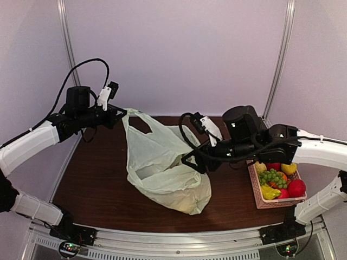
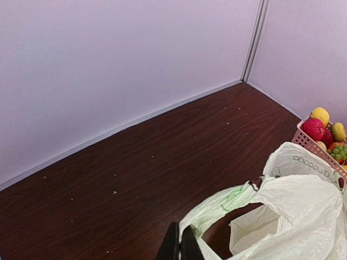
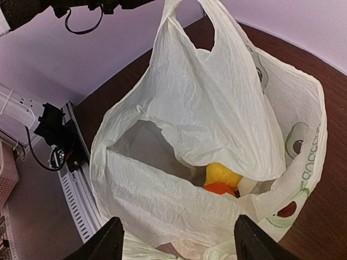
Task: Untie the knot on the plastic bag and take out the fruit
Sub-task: Adjust the bag opening for the takeout bag.
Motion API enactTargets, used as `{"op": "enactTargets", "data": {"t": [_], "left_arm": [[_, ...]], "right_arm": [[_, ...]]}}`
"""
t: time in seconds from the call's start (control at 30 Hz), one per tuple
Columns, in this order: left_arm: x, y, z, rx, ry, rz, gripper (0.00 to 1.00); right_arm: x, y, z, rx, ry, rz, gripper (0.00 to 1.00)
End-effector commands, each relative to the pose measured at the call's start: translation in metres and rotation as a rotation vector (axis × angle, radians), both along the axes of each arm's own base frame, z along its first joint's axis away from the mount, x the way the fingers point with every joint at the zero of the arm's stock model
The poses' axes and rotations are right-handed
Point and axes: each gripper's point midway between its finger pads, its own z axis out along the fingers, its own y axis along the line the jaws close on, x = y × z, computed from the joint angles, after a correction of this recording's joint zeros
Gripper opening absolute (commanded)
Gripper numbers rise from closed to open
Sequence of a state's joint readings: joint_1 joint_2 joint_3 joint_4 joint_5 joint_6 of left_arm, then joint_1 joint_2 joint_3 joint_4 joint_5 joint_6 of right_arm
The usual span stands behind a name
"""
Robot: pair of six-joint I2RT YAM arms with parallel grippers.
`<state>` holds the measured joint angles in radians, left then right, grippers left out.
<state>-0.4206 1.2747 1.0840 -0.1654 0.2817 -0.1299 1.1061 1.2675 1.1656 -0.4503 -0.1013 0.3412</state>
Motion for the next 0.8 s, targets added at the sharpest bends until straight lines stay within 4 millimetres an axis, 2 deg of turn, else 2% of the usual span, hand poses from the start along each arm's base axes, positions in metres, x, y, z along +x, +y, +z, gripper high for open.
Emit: {"op": "enactTargets", "data": {"t": [0.0,0.13,0.27,0.37,0.43,0.53,0.6,0.7,0.77], "left_arm": [[-0.002,-0.003,0.007,-0.018,-0.033,-0.016,0.00],[-0.002,-0.004,0.007,-0.022,-0.032,-0.025,0.00],[-0.003,-0.006,0.006,-0.024,-0.026,-0.032,0.00],[-0.003,-0.008,0.005,-0.030,-0.022,-0.045,0.00],[-0.003,-0.010,0.004,-0.032,-0.017,-0.052,0.00],[-0.002,-0.010,0.003,-0.033,-0.011,-0.049,0.00],[-0.002,-0.008,0.003,-0.033,-0.011,-0.041,0.00],[0.000,-0.003,0.005,-0.027,-0.017,-0.010,0.00],[0.001,0.001,0.007,-0.018,-0.023,0.019,0.00]], "right_arm": [[0.031,0.013,-0.024,-0.117,-0.016,-0.066,0.69],[0.050,0.024,-0.046,-0.196,0.019,-0.084,0.57],[0.068,0.034,-0.068,-0.253,0.044,-0.104,0.54],[0.081,0.043,-0.080,-0.283,0.046,-0.123,0.55],[0.084,0.053,-0.088,-0.298,0.056,-0.102,0.64],[0.081,0.060,-0.103,-0.339,0.082,-0.065,0.69],[0.077,0.055,-0.117,-0.379,0.106,-0.052,0.70],[0.056,0.039,-0.141,-0.443,0.169,-0.015,0.71],[0.034,0.028,-0.154,-0.471,0.214,0.028,0.71]]}}
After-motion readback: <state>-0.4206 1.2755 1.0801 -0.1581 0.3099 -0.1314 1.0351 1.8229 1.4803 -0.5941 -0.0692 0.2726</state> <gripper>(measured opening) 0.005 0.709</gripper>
